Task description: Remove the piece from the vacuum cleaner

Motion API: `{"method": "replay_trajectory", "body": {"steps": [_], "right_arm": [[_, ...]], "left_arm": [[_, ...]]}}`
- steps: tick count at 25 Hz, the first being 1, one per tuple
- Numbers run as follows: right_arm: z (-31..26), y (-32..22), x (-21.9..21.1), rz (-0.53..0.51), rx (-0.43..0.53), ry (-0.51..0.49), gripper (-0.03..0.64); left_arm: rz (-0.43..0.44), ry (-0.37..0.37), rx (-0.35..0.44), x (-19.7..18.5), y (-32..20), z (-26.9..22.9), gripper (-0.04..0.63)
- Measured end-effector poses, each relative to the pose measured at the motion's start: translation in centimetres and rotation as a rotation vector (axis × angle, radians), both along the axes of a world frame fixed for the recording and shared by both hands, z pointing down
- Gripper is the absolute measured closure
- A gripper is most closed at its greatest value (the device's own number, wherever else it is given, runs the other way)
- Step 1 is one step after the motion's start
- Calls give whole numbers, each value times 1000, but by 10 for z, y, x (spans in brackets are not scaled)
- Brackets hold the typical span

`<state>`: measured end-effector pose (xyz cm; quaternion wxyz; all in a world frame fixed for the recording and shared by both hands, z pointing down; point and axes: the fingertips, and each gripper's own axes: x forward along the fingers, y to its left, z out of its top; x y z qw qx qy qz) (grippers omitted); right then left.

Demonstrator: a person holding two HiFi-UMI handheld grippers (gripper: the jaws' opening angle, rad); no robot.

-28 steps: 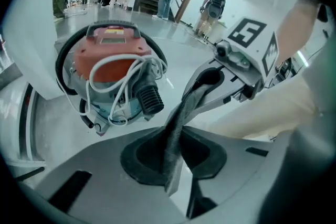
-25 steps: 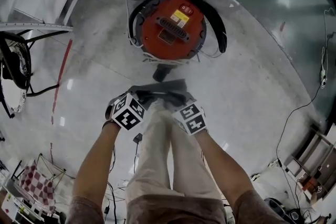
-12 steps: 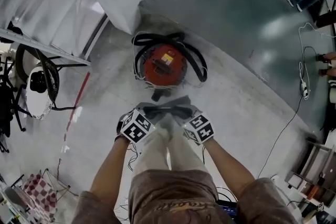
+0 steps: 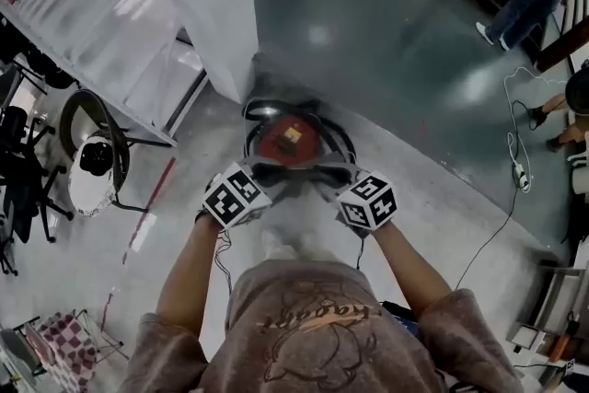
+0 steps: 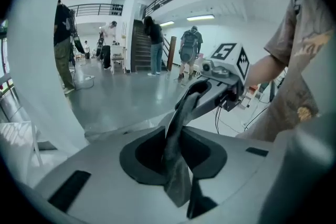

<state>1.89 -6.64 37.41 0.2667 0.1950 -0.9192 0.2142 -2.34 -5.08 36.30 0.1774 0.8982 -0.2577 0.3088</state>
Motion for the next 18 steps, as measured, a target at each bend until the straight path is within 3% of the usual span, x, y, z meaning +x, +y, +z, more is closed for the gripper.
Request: {"method": "replay_trajectory", "body": {"steps": [4,10,18], "right_arm": [[-46,-8,-5,23,19,6,540],[-91,-13,-1,115,149,-50,535],[-127,-8,6,170,314,-104,535]], "left_arm": [[-83,70,76,-6,-9,-46,520],[-225,204,165,-5,-12,-86,514],[-245,255,277,-1,-11,-121,508]]}}
